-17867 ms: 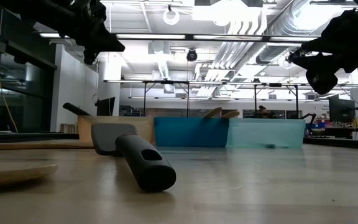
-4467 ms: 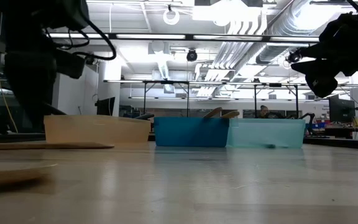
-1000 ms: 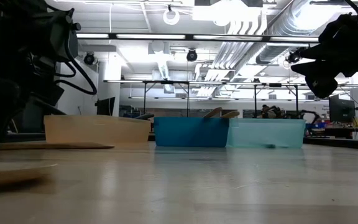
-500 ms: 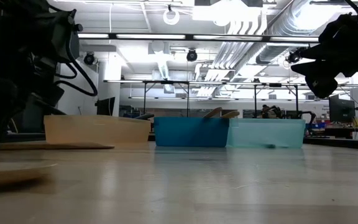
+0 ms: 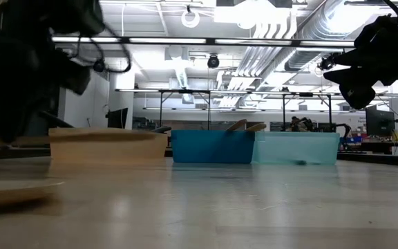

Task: Pick & Place Kitchen Items
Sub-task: Put the brown wooden spoon into the blue bin

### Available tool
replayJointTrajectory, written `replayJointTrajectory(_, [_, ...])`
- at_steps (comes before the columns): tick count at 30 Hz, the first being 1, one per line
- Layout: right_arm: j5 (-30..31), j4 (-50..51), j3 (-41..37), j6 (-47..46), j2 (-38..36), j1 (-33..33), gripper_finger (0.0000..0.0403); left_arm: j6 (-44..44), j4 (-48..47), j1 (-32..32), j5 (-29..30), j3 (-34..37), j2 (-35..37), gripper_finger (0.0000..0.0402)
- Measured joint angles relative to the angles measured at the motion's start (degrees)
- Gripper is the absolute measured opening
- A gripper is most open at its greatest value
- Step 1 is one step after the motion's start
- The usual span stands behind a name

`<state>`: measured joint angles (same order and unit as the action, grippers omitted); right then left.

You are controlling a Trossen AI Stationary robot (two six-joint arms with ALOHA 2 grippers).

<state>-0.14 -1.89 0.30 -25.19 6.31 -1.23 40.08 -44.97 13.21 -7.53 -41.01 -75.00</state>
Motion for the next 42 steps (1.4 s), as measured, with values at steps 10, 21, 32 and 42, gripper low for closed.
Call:
replayJointTrajectory(10, [0.0, 0.0, 0.0, 0.0, 0.0, 0.0, 0.0156, -0.5, 14.7, -1.4, -5.0, -4.8, 0.1, 0.008])
replayJointTrajectory(21, [0.0, 0.0, 0.0, 0.0, 0.0, 0.0, 0.0156, 2.4, 33.3, -10.6, -13.0, -4.8, 0.1, 0.008])
replayJointTrajectory(32, [0.0, 0.0, 0.0, 0.0, 0.0, 0.0, 0.0156, 6.7, 35.3, -20.2, -9.8, -7.6, -0.2, 0.008])
replayJointTrajectory(42, [0.0, 0.0, 0.0, 0.0, 0.0, 0.0, 0.0156, 0.7, 21.0, -26.4, -5.5, -26.7, -13.0, 0.008])
